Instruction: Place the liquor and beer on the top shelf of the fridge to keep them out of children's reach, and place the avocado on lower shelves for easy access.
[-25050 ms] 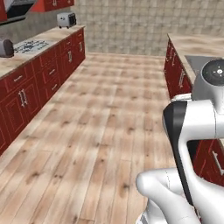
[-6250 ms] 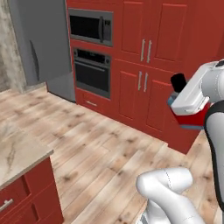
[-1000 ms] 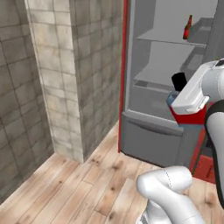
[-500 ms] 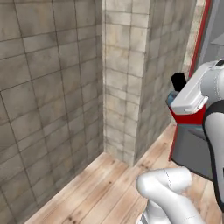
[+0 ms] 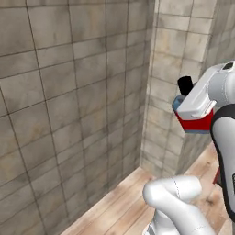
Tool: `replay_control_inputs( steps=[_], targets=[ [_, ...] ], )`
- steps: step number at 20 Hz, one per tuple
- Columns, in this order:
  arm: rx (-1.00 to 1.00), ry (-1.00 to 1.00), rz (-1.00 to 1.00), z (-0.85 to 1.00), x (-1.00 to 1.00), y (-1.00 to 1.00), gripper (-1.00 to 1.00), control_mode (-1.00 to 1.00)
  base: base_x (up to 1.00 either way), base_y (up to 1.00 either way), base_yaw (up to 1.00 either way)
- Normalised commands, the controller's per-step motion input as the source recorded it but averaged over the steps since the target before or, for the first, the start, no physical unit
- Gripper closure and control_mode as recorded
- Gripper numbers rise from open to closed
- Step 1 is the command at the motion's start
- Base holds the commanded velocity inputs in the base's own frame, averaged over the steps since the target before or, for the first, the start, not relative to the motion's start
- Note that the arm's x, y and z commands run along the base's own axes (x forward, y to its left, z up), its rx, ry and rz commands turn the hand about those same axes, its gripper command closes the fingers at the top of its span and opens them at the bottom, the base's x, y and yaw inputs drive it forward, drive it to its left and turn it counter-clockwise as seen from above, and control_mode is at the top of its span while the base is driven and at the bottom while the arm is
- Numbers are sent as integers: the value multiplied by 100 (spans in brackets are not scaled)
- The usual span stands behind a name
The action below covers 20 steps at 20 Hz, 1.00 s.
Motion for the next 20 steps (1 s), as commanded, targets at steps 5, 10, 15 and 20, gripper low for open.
replay_control_inputs(
  steps=[5,10,15,20],
  targets=[
    [0,0,0,0,0,0,100,100,8,9,-55],
    [0,0,0,0,0,0,100,100,0,0,-83],
    [0,0,0,0,0,0,100,100,0,7,-88],
    [0,0,0,0,0,0,100,100,24,36,-78]
  ],
)
